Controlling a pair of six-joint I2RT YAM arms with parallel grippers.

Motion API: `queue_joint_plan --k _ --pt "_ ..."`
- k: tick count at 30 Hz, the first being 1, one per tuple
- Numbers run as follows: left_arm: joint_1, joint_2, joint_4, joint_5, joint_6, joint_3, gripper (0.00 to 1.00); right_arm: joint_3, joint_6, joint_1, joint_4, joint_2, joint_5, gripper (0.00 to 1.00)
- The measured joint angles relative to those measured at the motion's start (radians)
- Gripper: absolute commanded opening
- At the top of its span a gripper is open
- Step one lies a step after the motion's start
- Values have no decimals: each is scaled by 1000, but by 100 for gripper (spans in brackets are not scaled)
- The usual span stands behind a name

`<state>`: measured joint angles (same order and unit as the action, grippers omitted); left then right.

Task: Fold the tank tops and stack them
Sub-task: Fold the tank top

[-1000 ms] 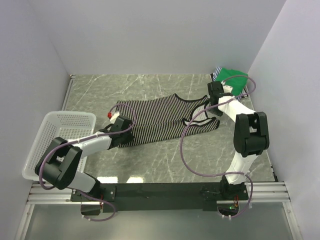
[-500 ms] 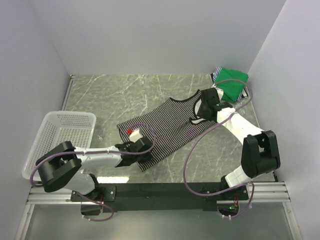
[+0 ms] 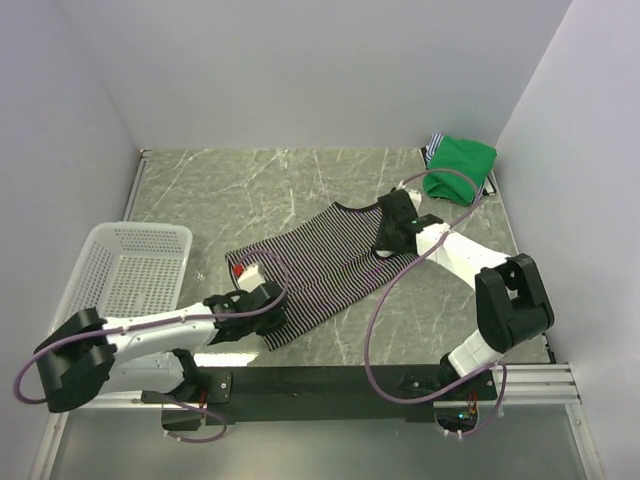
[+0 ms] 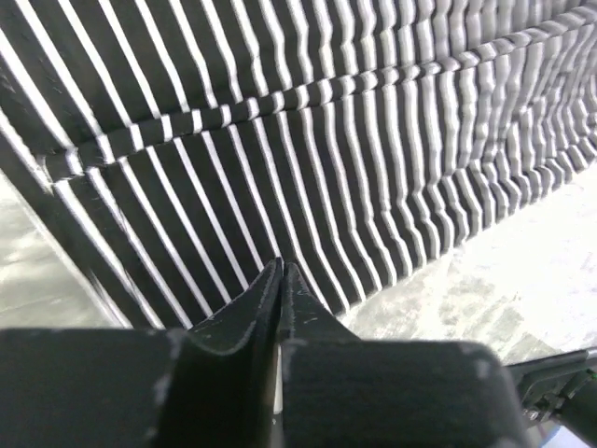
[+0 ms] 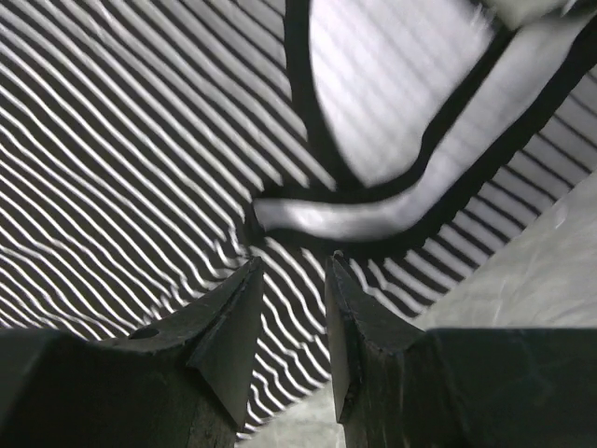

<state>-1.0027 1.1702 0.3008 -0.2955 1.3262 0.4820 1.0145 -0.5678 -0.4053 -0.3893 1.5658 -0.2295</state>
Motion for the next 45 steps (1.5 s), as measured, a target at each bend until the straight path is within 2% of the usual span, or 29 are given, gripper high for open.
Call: queue_joint_plan --k 3,7,10,15,19,23,30,33,36,40,45 --pt "35 -69 62 -18 -30 38 11 -58 -17 -19 10 0 15 40" --pt "220 -119 79 -18 -100 119 11 -134 -44 -39 46 -4 37 40" --pt "366 -97 79 -17 -151 174 10 -198 -75 -51 70 -11 54 40" --pt "512 17 66 13 -208 235 11 -215 -131 -54 81 -12 50 38" --pt "604 82 51 48 -234 246 11 -228 -166 -35 81 -23 54 37" --pt "685 144 37 84 -260 262 11 -313 -198 -10 89 -111 67 37" --pt "746 277 18 108 -296 330 16 -394 -208 -7 29 -279 80 38" --pt "747 337 19 106 -313 376 20 -339 -153 -8 24 -306 98 48" --pt "747 380 26 96 -322 417 25 -202 -57 -8 39 -259 125 49" --pt "748 392 42 69 -337 436 35 109 66 -8 65 -24 166 49" --pt "748 393 79 45 -351 443 41 452 168 -3 61 328 196 49"
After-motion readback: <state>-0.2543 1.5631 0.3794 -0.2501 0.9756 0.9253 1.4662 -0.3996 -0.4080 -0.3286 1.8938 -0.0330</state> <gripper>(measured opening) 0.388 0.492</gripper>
